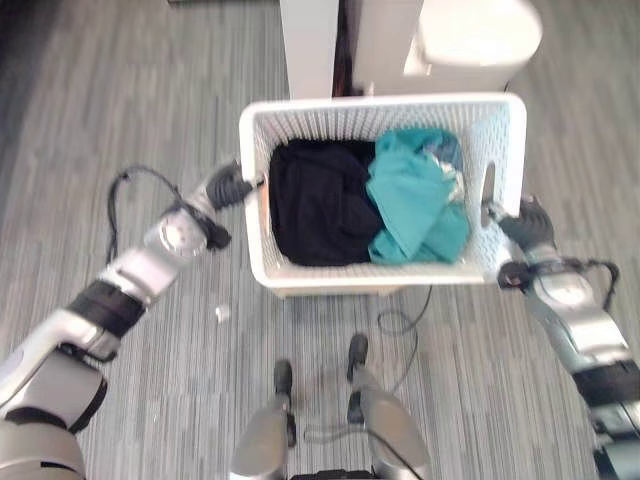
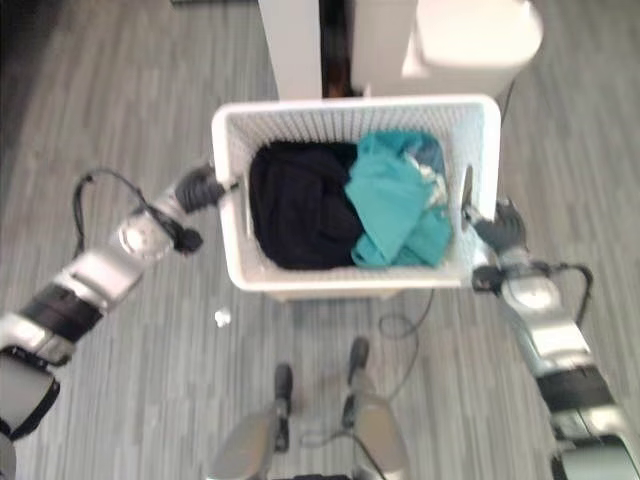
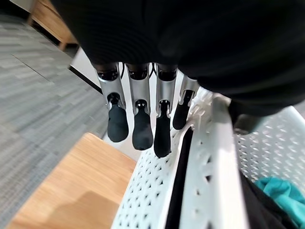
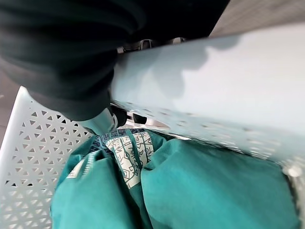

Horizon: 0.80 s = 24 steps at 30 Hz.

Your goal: Grab the laundry basket,head to the washer,open it,put in the laundry and shut it.

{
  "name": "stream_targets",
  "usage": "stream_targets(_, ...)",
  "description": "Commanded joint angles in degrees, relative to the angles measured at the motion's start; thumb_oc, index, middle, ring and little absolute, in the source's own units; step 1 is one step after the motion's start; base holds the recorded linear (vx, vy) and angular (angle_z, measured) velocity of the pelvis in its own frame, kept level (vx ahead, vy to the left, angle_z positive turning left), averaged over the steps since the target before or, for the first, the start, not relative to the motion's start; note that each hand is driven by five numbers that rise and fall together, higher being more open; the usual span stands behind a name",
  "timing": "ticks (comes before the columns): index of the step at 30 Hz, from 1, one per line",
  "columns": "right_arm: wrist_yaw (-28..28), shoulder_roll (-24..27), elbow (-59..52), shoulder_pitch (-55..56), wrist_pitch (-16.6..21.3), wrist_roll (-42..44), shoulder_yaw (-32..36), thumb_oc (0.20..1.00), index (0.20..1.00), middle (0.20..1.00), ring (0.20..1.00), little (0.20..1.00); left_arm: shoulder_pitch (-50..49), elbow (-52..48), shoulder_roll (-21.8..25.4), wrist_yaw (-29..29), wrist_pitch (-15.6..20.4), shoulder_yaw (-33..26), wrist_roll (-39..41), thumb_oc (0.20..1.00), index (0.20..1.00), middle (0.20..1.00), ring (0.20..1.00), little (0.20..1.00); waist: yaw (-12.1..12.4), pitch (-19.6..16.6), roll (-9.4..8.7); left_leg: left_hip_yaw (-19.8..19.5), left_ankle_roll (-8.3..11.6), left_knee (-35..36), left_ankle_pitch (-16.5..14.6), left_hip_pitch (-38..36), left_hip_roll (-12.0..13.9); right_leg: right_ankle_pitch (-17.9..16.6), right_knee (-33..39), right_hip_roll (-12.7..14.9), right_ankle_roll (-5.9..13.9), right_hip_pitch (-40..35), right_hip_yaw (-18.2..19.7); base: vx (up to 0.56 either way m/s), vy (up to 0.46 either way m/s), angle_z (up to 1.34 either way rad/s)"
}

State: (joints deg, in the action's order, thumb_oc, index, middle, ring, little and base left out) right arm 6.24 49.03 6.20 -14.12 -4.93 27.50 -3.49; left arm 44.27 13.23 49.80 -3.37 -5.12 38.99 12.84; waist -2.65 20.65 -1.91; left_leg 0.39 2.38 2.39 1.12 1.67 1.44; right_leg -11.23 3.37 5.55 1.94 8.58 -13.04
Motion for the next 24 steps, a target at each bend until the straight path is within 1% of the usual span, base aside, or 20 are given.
stream_targets(1, -4.5, 6.3, -2.4, 1.6, 2.3, 5.1, 7.5, 0.2, 0.2, 0.2, 0.2, 0.2, 1.4, -0.9, 0.1, 5.1, 4.9, -1.7, 3.0, 0.2, 0.2, 0.2, 0.2, 0.2, 0.8, -8.8, 1.99, -1.6, -0.35, -0.9, -2.6, 1.1, 2.5, 12.8, -7.0, 2.7, 5.7, -4.0, 0.3, 0.1, -0.071, 0.01)
stream_targets(6, -7.6, 8.9, -5.9, 11.8, -0.3, 8.2, 14.1, 0.2, 0.2, 0.2, 0.2, 0.2, -0.5, -3.3, 2.0, 7.4, 3.5, -1.5, 3.7, 0.2, 0.2, 0.2, 0.2, 0.2, 0.7, -12.2, 1.57, -1.9, 0.33, 1.2, -2.2, -3.1, 3.8, 14.3, -6.7, 1.6, 5.22, -8.3, -0.9, 0.06, -0.072, 0.02)
stream_targets(8, -8.4, 9.7, -7.4, 15.6, -1.1, 9.7, 16.5, 0.2, 0.2, 0.2, 0.2, 0.2, 0.5, -3.0, 2.1, 7.7, 3.1, -1.0, 3.4, 0.2, 0.2, 0.2, 0.2, 0.2, 0.7, -13.4, 1.48, -1.9, 0.65, 2.0, -1.9, -4.0, 4.0, 14.5, -6.2, 1.2, 5.1, -9.4, -1.1, 0.02, -0.079, 0.1)
stream_targets(9, -9.1, 10.2, -8.6, 19.0, -1.7, 11.1, 18.9, 0.2, 0.2, 0.2, 0.2, 0.2, 1.3, -2.2, 2.5, 7.9, 2.8, -0.6, 3.5, 0.2, 0.2, 0.2, 0.2, 0.2, 0.4, -14.5, 1.23, -1.9, 1.1, 2.5, -1.6, -4.4, 4.3, 14.3, -5.1, 0.7, 5.06, -10.2, -1.4, 0.0, -0.097, 0.16)
stream_targets(11, -9.6, 10.8, -9.7, 22.2, -1.8, 12.4, 21.3, 0.2, 0.2, 0.2, 0.2, 0.2, 2.7, -1.4, 2.9, 8.0, 2.9, 0.3, 3.6, 0.2, 0.2, 0.2, 0.2, 0.2, 0.2, -15.1, 0.99, -2.1, 1.46, 2.5, -1.2, -4.3, 4.7, 14.2, -4.2, 0.2, 4.92, -10.5, -1.5, -0.02, -0.075, 0.09)
stream_targets(14, -10.1, 11.2, -10.4, 24.8, -1.8, 13.9, 23.0, 0.2, 0.2, 0.2, 0.2, 0.2, 4.4, -0.2, 3.7, 8.0, 3.1, 1.5, 3.9, 0.2, 0.2, 0.2, 0.2, 0.2, 0.2, -15.9, 0.84, -2.2, 1.77, 2.3, -1.0, -4.4, 5.1, 14.1, -3.3, -0.3, 4.68, -11.2, -1.3, -0.03, -0.057, 0.01)
stream_targets(21, -10.5, 11.4, -11.7, 27.9, -1.9, 14.7, 25.8, 0.2, 0.2, 0.2, 0.2, 0.2, 6.9, 2.2, 4.2, 8.2, 3.2, 2.8, 4.1, 0.2, 0.2, 0.2, 0.2, 0.2, -0.2, -16.0, 0.44, -2.4, 2.49, 1.2, -0.3, -3.6, 6.3, 14.0, -2.3, -1.5, 4.19, -11.4, -0.5, -0.05, -0.046, -0.01)
stream_targets(23, -10.4, 11.5, -11.7, 28.1, -1.8, 15.0, 26.2, 0.2, 0.2, 0.2, 0.2, 0.2, 7.2, 2.6, 4.2, 8.1, 3.4, 3.0, 4.3, 0.2, 0.2, 0.2, 0.2, 0.2, -0.2, -15.8, 0.21, -3.2, 2.55, 0.5, -0.4, -3.1, 6.5, 13.7, -2.1, -1.5, 4.2, -11.0, -0.1, -0.09, 0.006, -0.04)
stream_targets(24, -10.1, 11.7, -11.8, 27.9, -1.6, 15.0, 26.5, 0.2, 0.2, 0.2, 0.2, 0.2, 7.3, 2.8, 4.0, 8.0, 3.5, 3.0, 4.3, 0.2, 0.2, 0.2, 0.2, 0.2, -0.1, -15.3, -0.09, -4.3, 2.65, -0.8, -0.4, -2.2, 6.3, 13.4, -2.2, -1.3, 4.23, -10.7, 0.3, -0.13, 0.039, -0.04)
